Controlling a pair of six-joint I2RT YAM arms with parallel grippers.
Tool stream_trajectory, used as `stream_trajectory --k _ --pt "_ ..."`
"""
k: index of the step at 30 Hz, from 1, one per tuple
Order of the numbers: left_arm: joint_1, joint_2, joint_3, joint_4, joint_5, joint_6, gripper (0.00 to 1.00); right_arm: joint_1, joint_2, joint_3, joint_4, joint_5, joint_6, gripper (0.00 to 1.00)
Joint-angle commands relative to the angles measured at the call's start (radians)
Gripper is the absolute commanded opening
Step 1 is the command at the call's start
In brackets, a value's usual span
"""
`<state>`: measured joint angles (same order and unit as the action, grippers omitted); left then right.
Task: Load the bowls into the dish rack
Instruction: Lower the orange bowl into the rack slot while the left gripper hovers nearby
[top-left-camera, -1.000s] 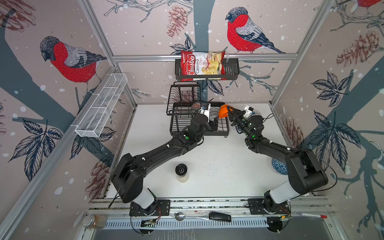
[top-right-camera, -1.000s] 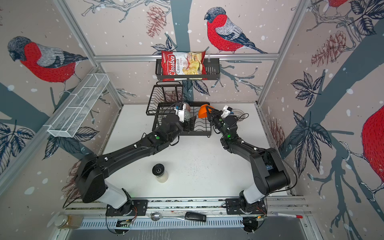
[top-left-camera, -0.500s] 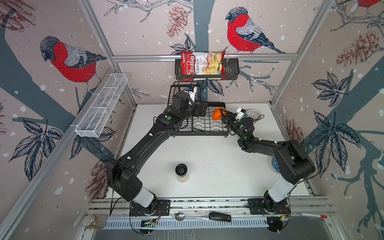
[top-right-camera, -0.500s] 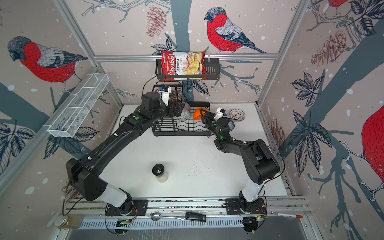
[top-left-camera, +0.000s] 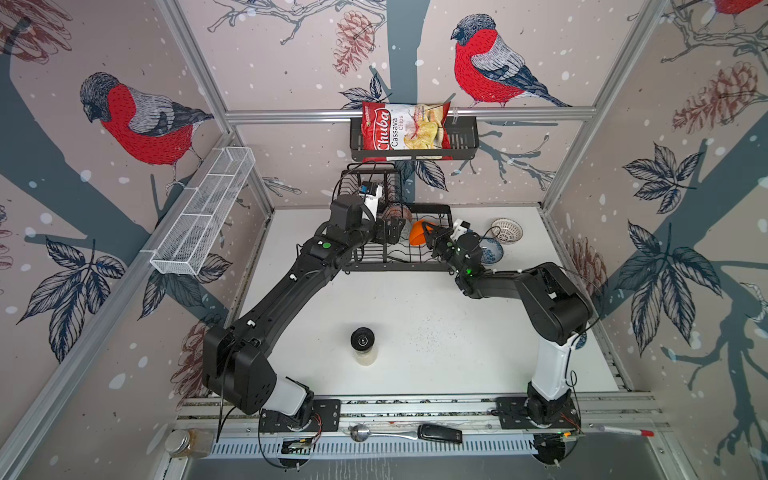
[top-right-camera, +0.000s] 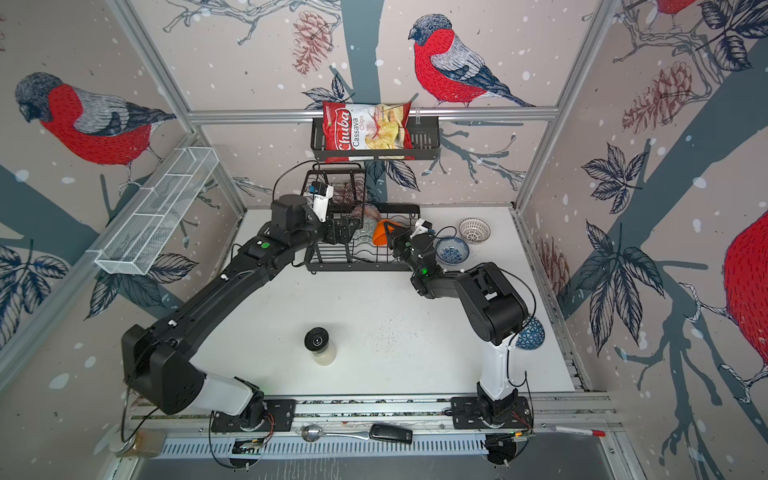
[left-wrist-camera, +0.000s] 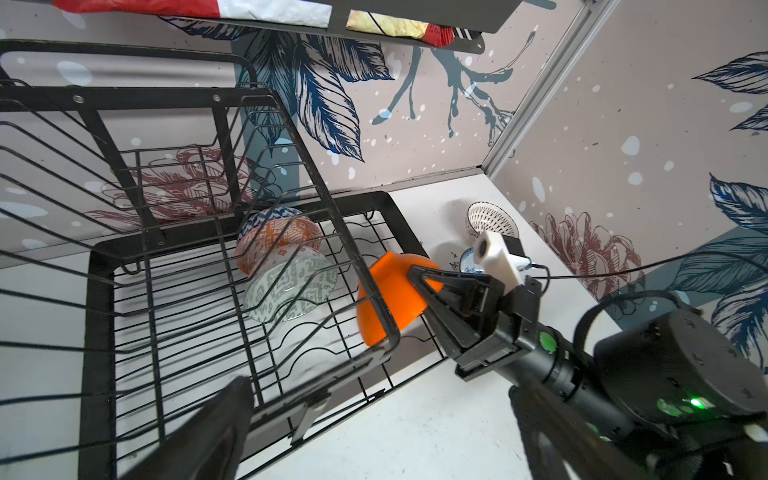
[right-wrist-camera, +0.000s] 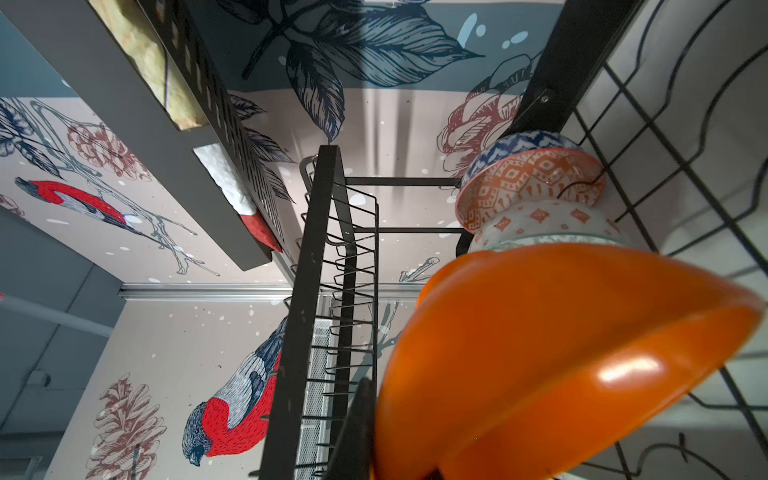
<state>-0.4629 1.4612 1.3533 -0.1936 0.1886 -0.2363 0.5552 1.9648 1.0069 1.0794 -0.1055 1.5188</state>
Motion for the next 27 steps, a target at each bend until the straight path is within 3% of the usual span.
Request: stream_trajectory --k 1,20,27 --pt "0.001 -0.015 -0.011 0.015 0.035 -0.013 0.98 0.011 0.04 0.043 0.03 -0.011 0.022 0.0" --pt "0.004 -0.035 -0.011 0.003 0.025 -0.002 0.98 0.055 0.173 0.178 0.056 -0.017 0.083 0.0" --pt "0.054 -0.079 -0.004 0.005 0.057 0.005 0.97 0.067 0.19 0.203 0.039 -0.013 0.081 0.0"
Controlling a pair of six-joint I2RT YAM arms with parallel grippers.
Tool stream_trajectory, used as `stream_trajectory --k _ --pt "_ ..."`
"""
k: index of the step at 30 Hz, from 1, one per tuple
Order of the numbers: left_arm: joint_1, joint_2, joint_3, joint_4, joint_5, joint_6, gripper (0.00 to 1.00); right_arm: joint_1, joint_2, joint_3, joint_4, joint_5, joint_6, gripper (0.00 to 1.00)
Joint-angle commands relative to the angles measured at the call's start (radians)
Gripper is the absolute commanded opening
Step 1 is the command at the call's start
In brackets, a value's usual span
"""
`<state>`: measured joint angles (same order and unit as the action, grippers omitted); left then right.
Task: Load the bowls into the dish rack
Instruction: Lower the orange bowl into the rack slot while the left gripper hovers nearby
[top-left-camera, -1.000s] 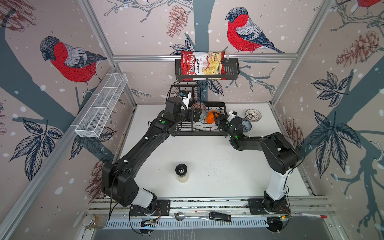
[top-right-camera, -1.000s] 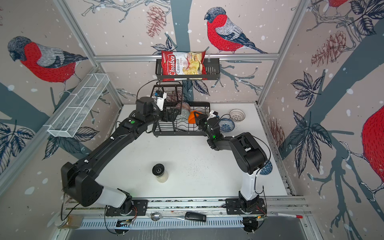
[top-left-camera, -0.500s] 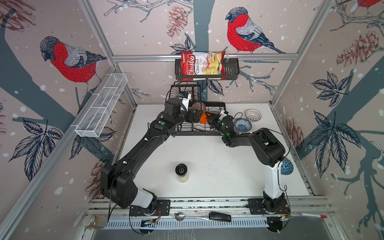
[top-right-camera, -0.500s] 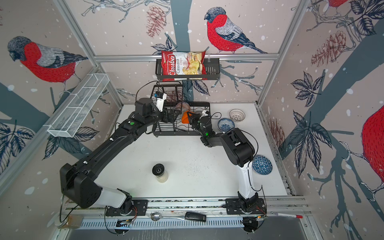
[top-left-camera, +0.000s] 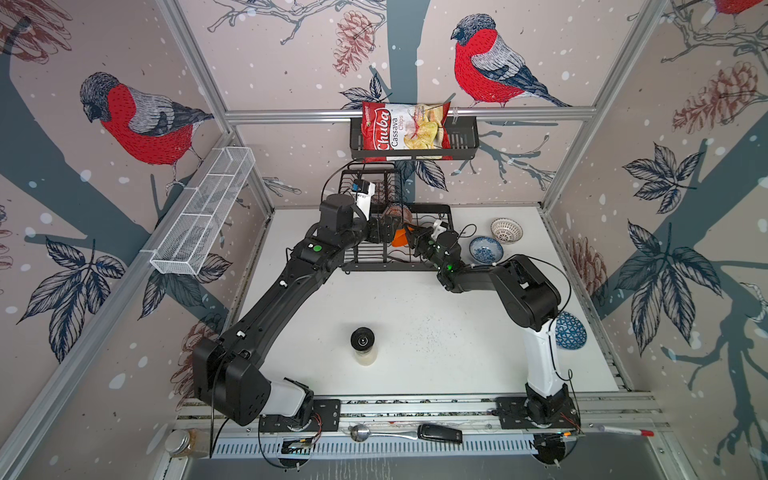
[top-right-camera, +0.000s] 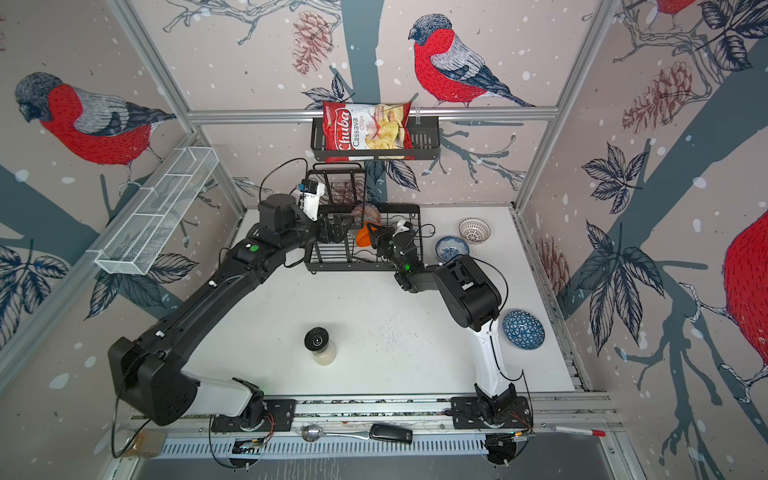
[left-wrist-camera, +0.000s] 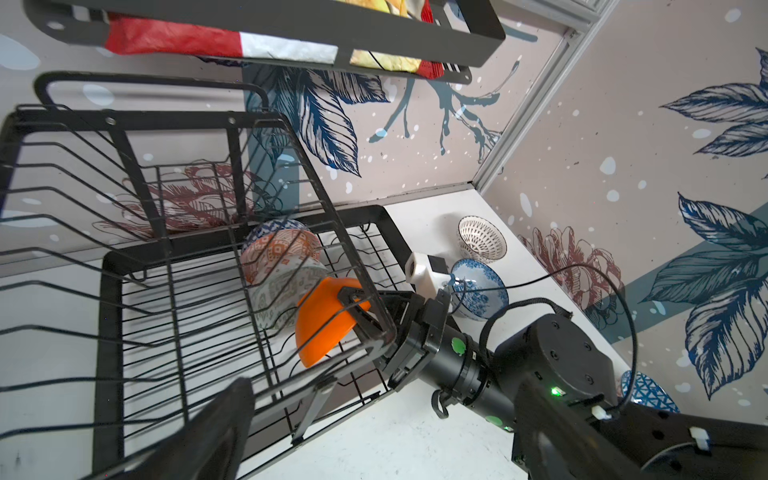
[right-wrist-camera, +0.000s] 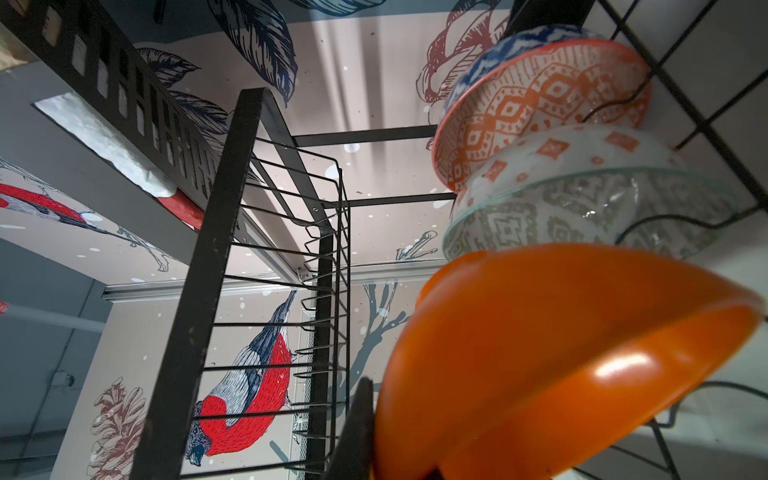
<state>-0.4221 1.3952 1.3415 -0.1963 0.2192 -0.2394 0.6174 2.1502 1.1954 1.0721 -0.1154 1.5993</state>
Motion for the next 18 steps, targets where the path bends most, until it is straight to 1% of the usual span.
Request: stream_trajectory --k 1,6,9,18 --pt "0.019 -0.016 0.01 0.005 0.025 0.008 0.98 0.008 0.007 0.014 0.043 -0.003 0.001 0.0" --pt "0.029 -0.022 0.019 -0.008 0.023 0.013 0.98 0.018 0.016 0.029 0.028 0.027 0.002 0.0" --pt "0.029 -0.025 0.014 -0.001 0.034 0.008 0.98 0.019 0.042 0.071 0.018 0.021 0.011 0.0" --pt "0.028 -0.024 0.009 0.007 0.053 -0.006 0.98 0.033 0.108 0.129 0.024 0.048 0.04 0.0"
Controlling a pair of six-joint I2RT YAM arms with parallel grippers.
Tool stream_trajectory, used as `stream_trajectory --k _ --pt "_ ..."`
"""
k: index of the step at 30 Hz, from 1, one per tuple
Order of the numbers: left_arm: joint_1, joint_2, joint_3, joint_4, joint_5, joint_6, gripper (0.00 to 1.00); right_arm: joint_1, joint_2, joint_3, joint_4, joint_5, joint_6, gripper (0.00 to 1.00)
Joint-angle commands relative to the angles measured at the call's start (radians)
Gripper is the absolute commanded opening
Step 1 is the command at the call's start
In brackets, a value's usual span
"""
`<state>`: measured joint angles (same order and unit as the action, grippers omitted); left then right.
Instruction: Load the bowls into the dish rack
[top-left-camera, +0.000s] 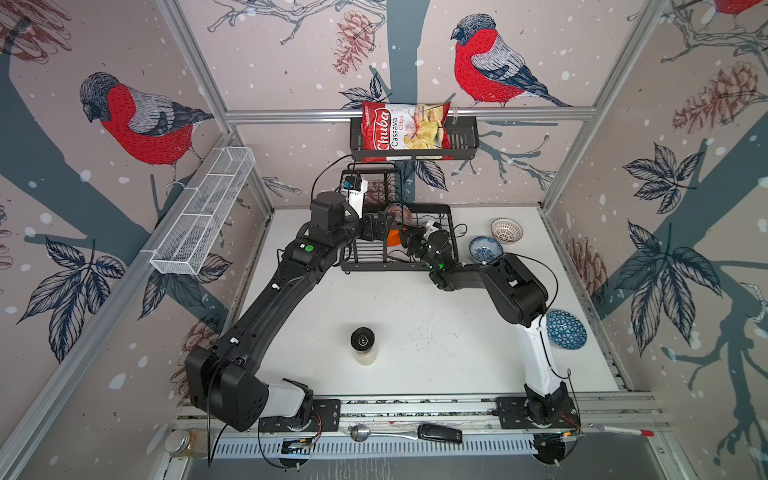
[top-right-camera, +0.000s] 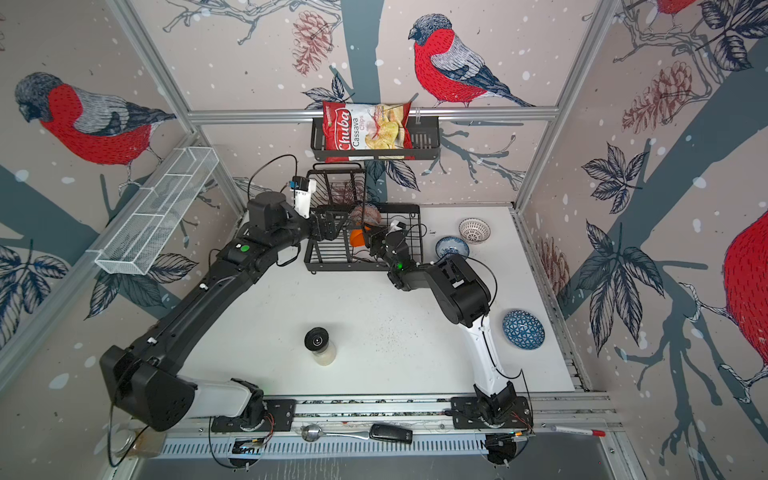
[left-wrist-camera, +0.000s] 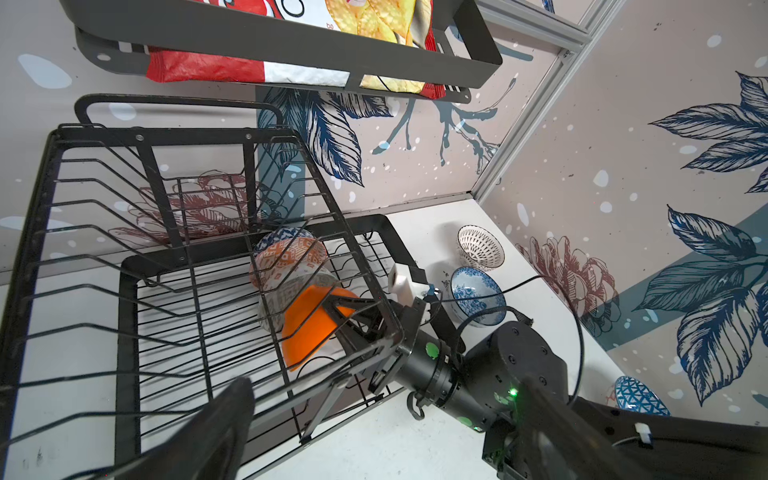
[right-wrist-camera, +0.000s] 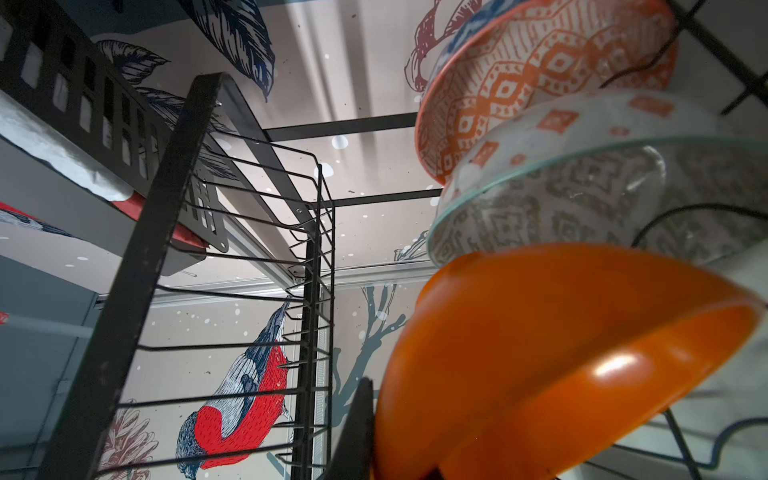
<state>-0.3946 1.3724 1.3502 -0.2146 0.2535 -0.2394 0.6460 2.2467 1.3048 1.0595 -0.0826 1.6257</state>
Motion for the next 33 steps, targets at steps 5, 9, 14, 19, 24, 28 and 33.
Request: stream_trajectory --k 5,9,14,19,24,28,33 --pt "0.0 0.005 0.002 0.023 0.023 -0.005 0.98 0.005 0.042 0.043 0.029 0.023 0.027 0.0" --pt "0.001 0.01 0.003 0.021 0.026 -0.006 0.97 0.005 0.064 0.038 0.032 0.024 0.057 0.0" --pt "0.001 0.015 0.004 0.018 0.025 -0.005 0.97 0.007 0.078 0.024 0.038 0.03 0.081 0.0" --pt "0.001 0.017 0.005 0.017 0.026 -0.007 0.98 0.009 0.088 0.018 0.04 0.035 0.099 0.0" --pt "0.0 0.015 0.005 0.016 0.026 -0.008 0.98 0.015 0.112 0.023 0.052 0.034 0.141 0.0" --pt "0.0 0.016 0.006 0.017 0.029 -0.009 0.98 0.023 0.128 0.018 0.079 0.034 0.187 0.02" --pt "0.0 0.014 0.005 0.019 0.029 -0.012 0.97 0.033 0.114 -0.006 0.064 0.056 0.203 0.03"
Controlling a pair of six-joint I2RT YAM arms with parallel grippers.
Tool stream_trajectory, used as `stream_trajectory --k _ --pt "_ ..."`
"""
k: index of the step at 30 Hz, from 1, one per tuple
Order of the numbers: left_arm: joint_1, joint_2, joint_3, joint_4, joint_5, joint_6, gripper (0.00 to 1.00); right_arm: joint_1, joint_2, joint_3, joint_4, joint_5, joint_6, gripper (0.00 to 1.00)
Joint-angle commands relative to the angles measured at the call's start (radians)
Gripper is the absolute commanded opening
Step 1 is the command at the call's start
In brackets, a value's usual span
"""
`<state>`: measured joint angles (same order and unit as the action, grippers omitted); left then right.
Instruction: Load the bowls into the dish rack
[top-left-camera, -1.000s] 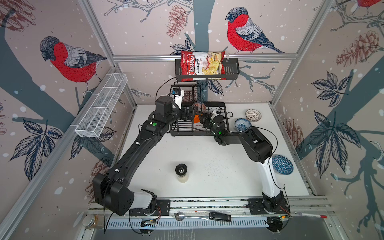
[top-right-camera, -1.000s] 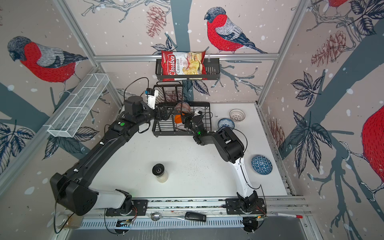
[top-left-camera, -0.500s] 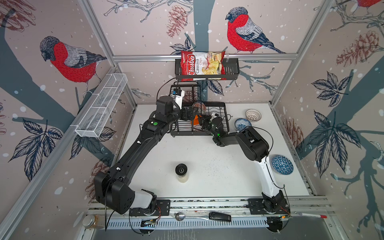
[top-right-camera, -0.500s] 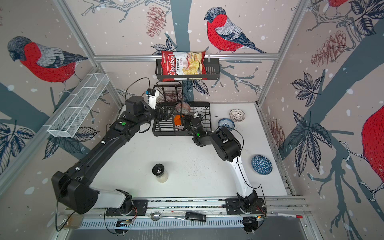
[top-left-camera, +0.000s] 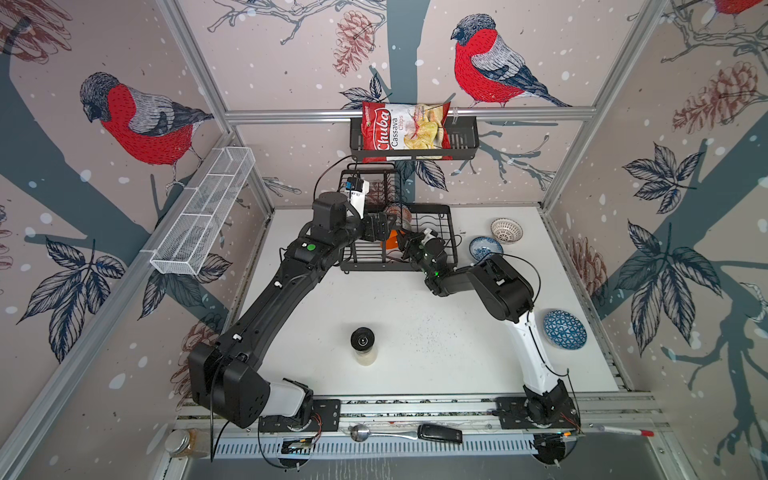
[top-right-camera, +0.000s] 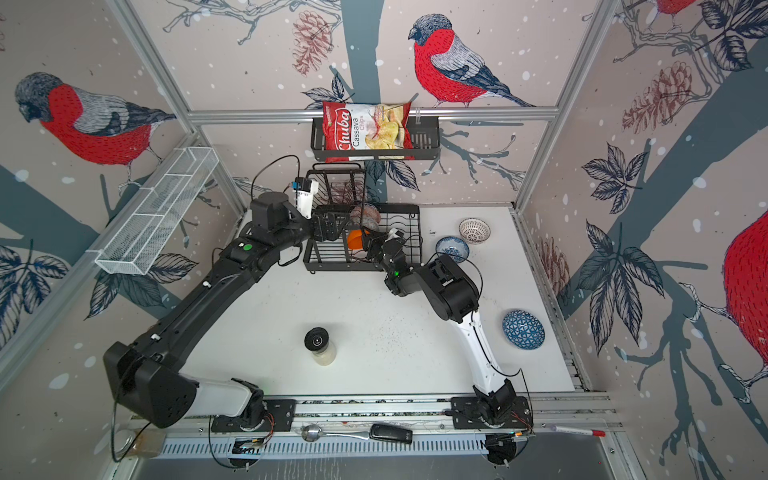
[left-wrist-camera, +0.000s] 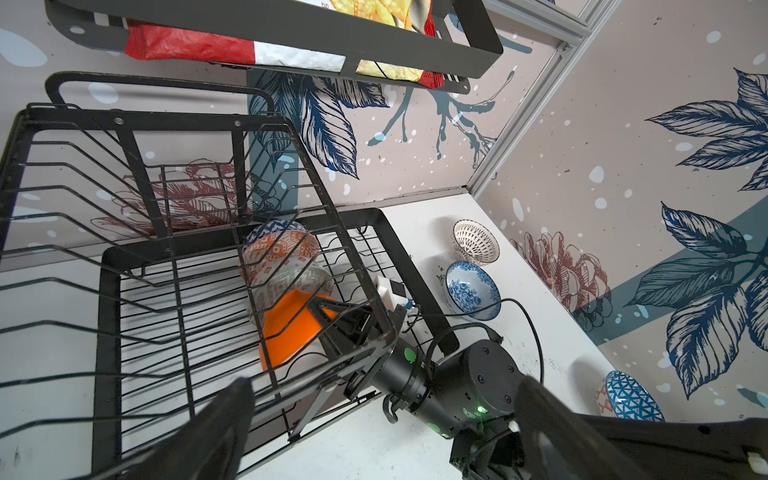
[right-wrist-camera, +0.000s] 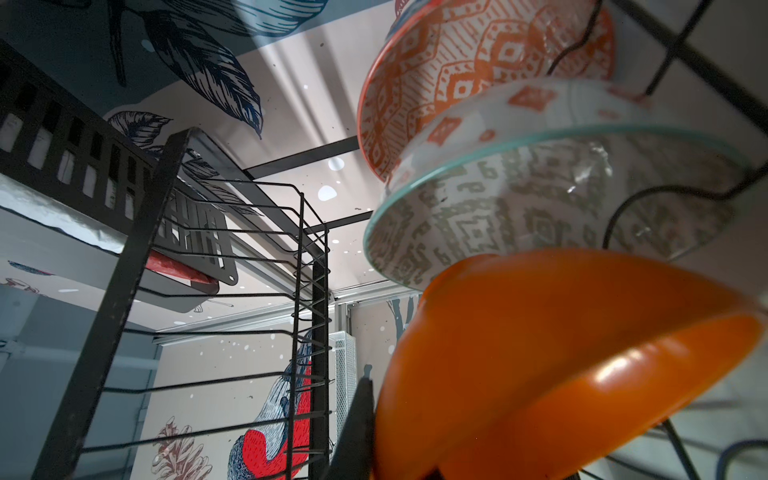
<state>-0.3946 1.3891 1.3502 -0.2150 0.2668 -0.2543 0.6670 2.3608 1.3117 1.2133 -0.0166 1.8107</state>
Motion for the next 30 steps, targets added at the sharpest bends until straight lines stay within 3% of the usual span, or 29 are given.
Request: stream_trajectory --k 1,30 --pt "0.0 -0.002 0.004 0.019 0.015 0.004 0.98 0.015 -0.001 -0.017 -0.099 -0.008 0.025 0.03" --pt "-0.001 -0.005 0.003 0.02 0.017 0.002 0.97 0.022 -0.078 -0.067 -0.232 0.017 0.07 0.19"
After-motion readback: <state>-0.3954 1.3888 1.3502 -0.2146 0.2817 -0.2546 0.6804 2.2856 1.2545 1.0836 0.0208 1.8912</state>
